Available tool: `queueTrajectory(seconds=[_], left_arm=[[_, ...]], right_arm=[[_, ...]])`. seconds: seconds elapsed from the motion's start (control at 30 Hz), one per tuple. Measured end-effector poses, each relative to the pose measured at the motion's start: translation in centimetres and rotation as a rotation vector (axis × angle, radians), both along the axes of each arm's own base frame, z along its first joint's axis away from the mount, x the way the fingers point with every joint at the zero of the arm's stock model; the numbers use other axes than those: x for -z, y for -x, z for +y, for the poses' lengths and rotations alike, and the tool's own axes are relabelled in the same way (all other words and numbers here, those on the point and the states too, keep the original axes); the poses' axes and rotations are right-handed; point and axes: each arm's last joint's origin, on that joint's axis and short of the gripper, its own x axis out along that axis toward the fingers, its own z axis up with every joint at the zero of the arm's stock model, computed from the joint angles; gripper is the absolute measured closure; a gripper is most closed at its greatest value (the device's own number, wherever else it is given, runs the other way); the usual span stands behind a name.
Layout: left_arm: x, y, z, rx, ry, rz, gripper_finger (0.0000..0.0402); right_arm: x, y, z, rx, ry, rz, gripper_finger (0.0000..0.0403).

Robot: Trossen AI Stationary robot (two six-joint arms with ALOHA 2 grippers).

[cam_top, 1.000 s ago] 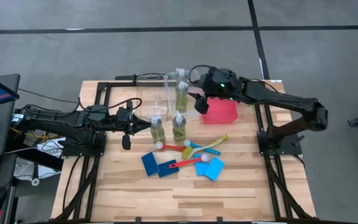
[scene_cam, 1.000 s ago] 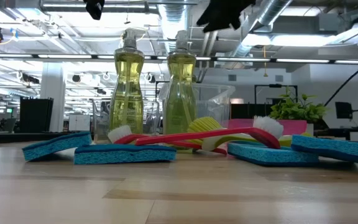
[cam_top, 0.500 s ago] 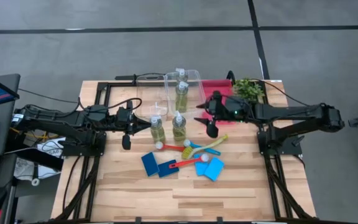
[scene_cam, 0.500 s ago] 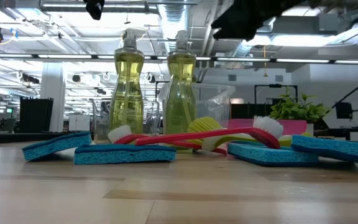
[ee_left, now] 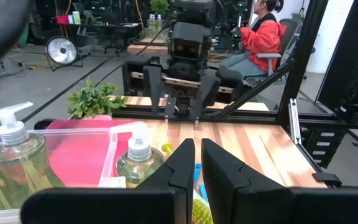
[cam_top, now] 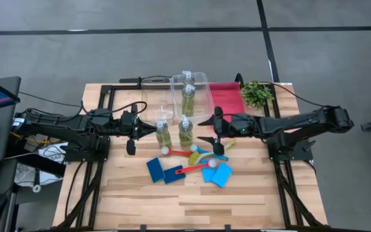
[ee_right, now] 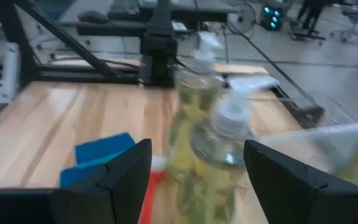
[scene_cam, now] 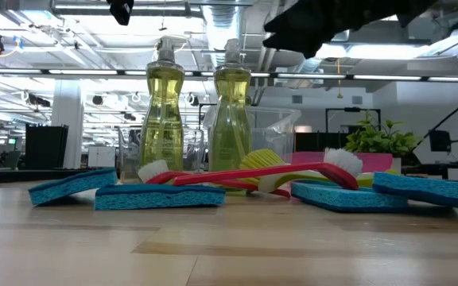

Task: Pick & Place Kitchen Sink Supplies
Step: Put the yellow soap dispenser into the right transparent bin

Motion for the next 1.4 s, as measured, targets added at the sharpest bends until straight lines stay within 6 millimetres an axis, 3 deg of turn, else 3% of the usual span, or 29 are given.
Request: queueTrajectory(seconds=[0.3,0.7,1.13,1.4], left_arm=[[0.0,0.0,0.0,0.0,0.0,-0.003,0.0372],[0.0,0.0,0.0,0.0,0.0,-0.003,0.0372],[0.2,-0.2,0.0,-0.003,0.026,0.015,0.0372],[1.1,0.4,0.0,0.0,-0.01,0.119,0.0372]], right_arm=[[0.3,-1.3,-0.2,0.016,0.0,-0.06,0.0154],[1.9,-3.4,-2.1,0.099,0.002,-0.086,0.0154],[1.2,-3.9,-2.4,0.111,0.004,-0.127,0.0154],[1.2,-3.9,-2.4,0.109,-0.002,-0.128,0.0154]])
